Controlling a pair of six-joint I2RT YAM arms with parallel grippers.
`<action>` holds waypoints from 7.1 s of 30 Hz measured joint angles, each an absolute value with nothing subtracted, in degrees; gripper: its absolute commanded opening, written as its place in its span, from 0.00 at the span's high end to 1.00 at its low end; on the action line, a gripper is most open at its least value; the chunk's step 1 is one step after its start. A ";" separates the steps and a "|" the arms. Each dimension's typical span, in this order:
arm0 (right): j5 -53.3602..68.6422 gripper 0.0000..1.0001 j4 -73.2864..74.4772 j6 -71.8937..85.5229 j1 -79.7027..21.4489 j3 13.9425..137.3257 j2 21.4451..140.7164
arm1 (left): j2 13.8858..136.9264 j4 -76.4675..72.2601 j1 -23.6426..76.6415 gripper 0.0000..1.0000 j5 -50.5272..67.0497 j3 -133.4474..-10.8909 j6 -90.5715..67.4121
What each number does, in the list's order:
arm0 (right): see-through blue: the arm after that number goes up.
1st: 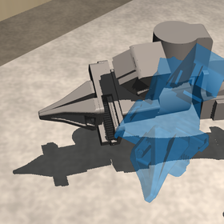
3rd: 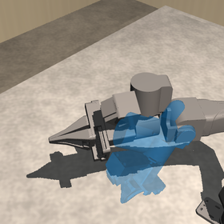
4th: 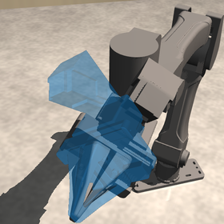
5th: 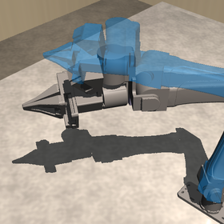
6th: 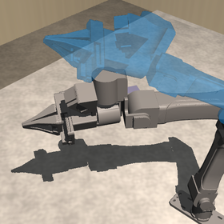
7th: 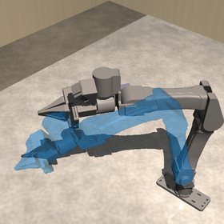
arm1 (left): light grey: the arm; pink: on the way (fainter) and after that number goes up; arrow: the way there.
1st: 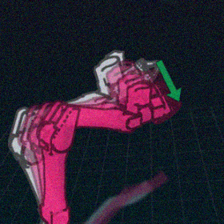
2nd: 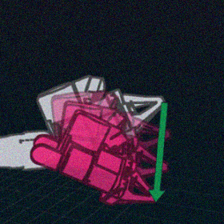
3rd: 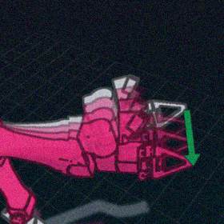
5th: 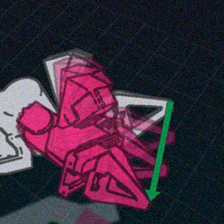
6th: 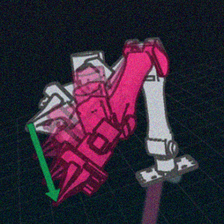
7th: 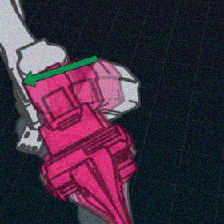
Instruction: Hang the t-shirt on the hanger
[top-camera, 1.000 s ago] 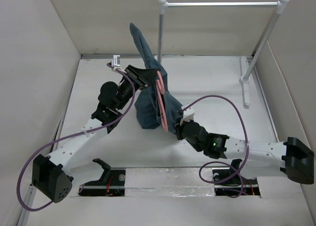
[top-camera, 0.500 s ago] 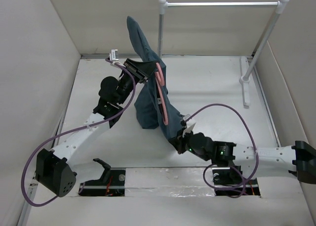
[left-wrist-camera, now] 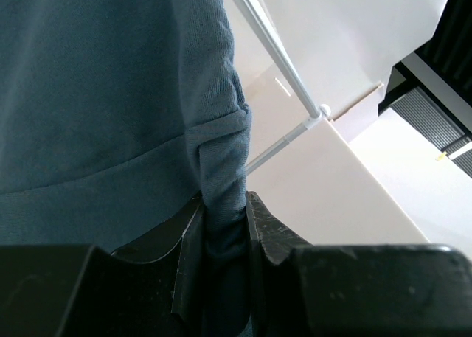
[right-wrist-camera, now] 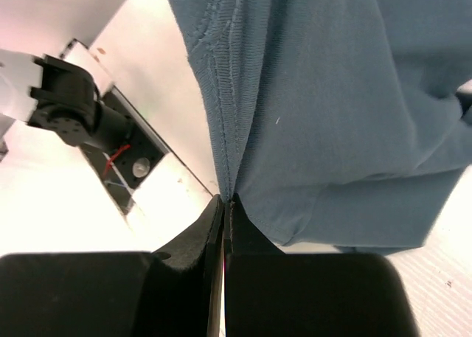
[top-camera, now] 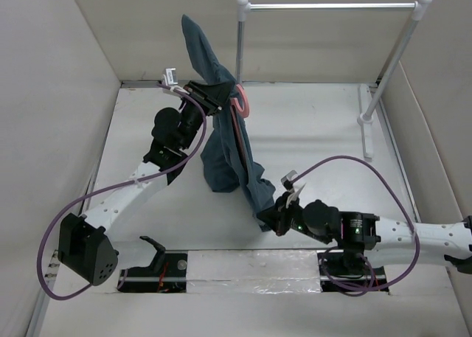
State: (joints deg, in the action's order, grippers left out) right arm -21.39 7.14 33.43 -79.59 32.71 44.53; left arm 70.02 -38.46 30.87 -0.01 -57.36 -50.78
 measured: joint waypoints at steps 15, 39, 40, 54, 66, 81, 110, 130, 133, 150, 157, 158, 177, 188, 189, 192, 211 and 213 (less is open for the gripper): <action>-23.00 1.00 15.31 25.12 -77.54 57.39 53.21 | 70.72 -44.51 29.87 1.00 6.20 -50.41 -55.22; -17.12 1.00 15.27 25.43 -73.93 52.16 57.34 | 55.81 -38.96 29.87 1.00 15.03 -26.04 -62.94; -17.12 1.00 14.39 25.30 -73.95 52.49 57.25 | 56.21 -39.16 29.87 1.00 15.05 -25.96 -63.09; -21.28 0.82 6.55 25.43 -75.59 54.57 69.97 | 58.57 -42.63 30.28 1.00 15.00 -25.85 -64.84; -30.52 0.79 5.34 26.76 -75.85 54.94 72.86 | 59.31 -43.83 30.79 1.00 14.79 -25.21 -64.66; -37.34 1.00 6.63 29.47 -76.09 55.92 76.82 | 59.22 -43.46 31.24 1.00 13.82 -24.75 -64.79; -36.21 1.00 12.99 32.77 -75.66 54.39 70.85 | 58.24 -26.39 29.50 0.50 9.15 -36.69 -49.63; -31.40 1.00 12.49 30.33 -68.95 54.37 70.87 | 44.01 -19.73 32.64 0.60 6.83 -30.33 -39.72; -30.70 1.00 12.43 29.98 -68.62 54.37 70.85 | 47.13 -19.38 32.64 0.62 7.40 -29.56 -38.63; -27.77 1.00 12.32 29.54 -66.37 54.24 69.04 | 54.89 -22.39 32.64 0.65 12.29 -29.56 -34.02; -27.11 1.00 11.92 29.39 -66.35 54.02 68.99 | 56.82 -24.27 32.64 1.00 12.16 -30.09 -32.40; -27.07 1.00 11.90 29.36 -66.35 53.87 68.95 | 56.97 -24.45 32.64 1.00 12.10 -30.30 -32.12; -24.40 1.00 19.16 28.73 -66.57 53.06 59.57 | 59.33 -16.14 32.69 1.00 -6.31 -49.91 -30.04; -27.94 1.00 33.71 21.74 -67.24 76.42 57.60 | 61.04 -10.83 32.69 1.00 -5.48 -60.07 -29.19; -27.68 1.00 34.81 21.19 -67.22 79.31 58.35 | 61.52 -9.98 32.69 1.00 -5.30 -62.85 -28.97; -25.93 1.00 37.87 19.84 -67.22 87.55 62.11 | 63.96 -8.34 32.69 1.00 -4.54 -71.92 -28.23; -27.57 1.00 51.33 17.69 -72.01 106.89 62.00 | 70.19 6.04 33.30 0.78 -2.90 -92.38 -25.56; -28.71 1.00 51.51 17.76 -71.99 105.23 62.67 | 69.06 5.48 33.23 0.72 -4.03 -88.33 -25.74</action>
